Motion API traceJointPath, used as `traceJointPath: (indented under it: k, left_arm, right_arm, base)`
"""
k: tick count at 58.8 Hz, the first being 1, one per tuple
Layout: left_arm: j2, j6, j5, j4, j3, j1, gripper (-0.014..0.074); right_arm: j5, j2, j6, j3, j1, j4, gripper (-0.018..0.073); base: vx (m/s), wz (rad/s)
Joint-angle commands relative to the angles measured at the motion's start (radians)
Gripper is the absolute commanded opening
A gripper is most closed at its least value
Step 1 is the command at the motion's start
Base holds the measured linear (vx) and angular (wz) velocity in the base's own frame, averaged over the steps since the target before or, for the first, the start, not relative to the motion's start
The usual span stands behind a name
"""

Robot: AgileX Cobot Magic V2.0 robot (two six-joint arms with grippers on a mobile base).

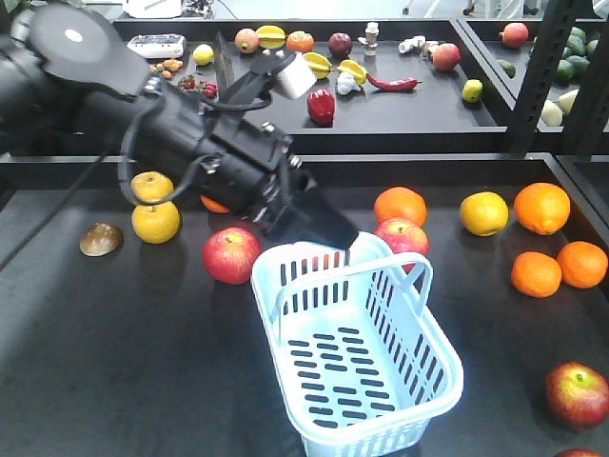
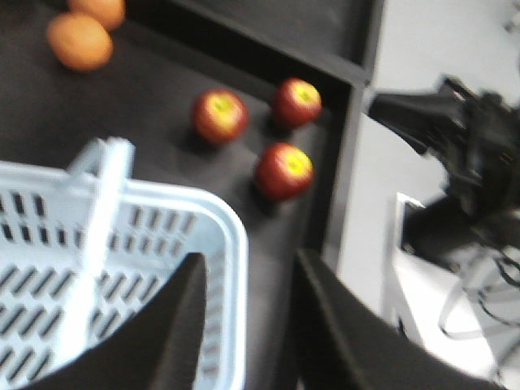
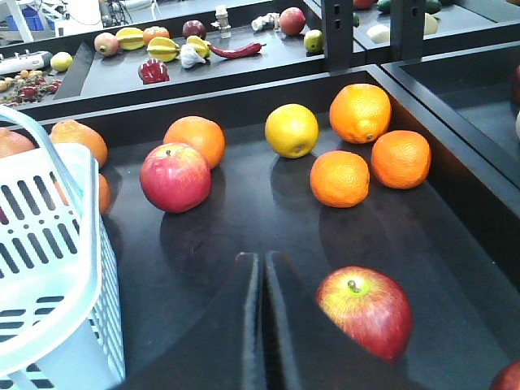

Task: Pick three apples into basket with both arms
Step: 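Open the left gripper, release the handle and withdraw it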

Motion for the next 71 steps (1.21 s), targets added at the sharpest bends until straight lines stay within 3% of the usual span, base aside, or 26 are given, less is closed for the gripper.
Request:
traceJointPath:
  k: [1, 5, 13, 23, 34, 51, 57, 61, 71]
  left_arm:
    - [-0.094, -0.091, 0.051, 0.047, -0.001, -0.013, 0.0072]
    - [-0.147, -0.096, 0.05, 0.11, 0.046, -0.014, -0.0009]
    - [-0.261, -0.116, 0.05, 0.154, 0.169, -0.013, -0.0008]
    - [-0.423, -0.115, 0.018, 0.15, 0.359, -0.013, -0.0008]
    - [-0.625, -0.115, -0.159, 0.15, 0.616, -0.013, -0.0008]
    - [-0.857, -0.117, -0.52, 0.146, 1.075, -0.013, -0.0008]
    - [-0.895, -0.118, -0.594, 0.092, 1.227, -0.013, -0.0008]
    - [-0.915, -0.114, -0.647, 0.02, 1.251, -0.013, -0.0007]
    - [-0.935, -0.114, -0.677, 0.009, 1.25, -0.013, -0.0007]
  right_arm:
    - [-0.073, -0.002, -0.003, 0.009, -0.003, -0.017, -0.0005]
    - [-0.073, -0.002, -0.003, 0.009, -0.003, -0.017, -0.0005]
    - [-0.073, -0.002, -0.003, 0.009, -0.003, -0.017, -0.0005]
    - [-0.073, -0.002, -0.003, 0.009, -0.003, -0.017, -0.0005]
    - [-0.073, -0.002, -0.003, 0.009, -0.003, -0.017, -0.0005]
    - [-0.073, -0.002, -0.003, 0.009, -0.003, -0.017, -0.0005]
    - [-0.073, -0.002, -0.003, 0.009, -0.003, -0.017, -0.0005]
    - [-0.073, -0.002, -0.003, 0.009, -0.003, -0.017, -0.0005]
    - [-0.073, -0.002, -0.003, 0.009, -0.003, -0.017, -0.0005]
  base:
    - [0.0, 0.0]
    - [0.0, 0.0]
    - [0.0, 0.0]
    - [0.0, 0.0]
    - [0.0, 0.0]
    - [0.0, 0.0]
    - [0.0, 0.0]
    - [0.0, 0.0]
    - [0.0, 0.0]
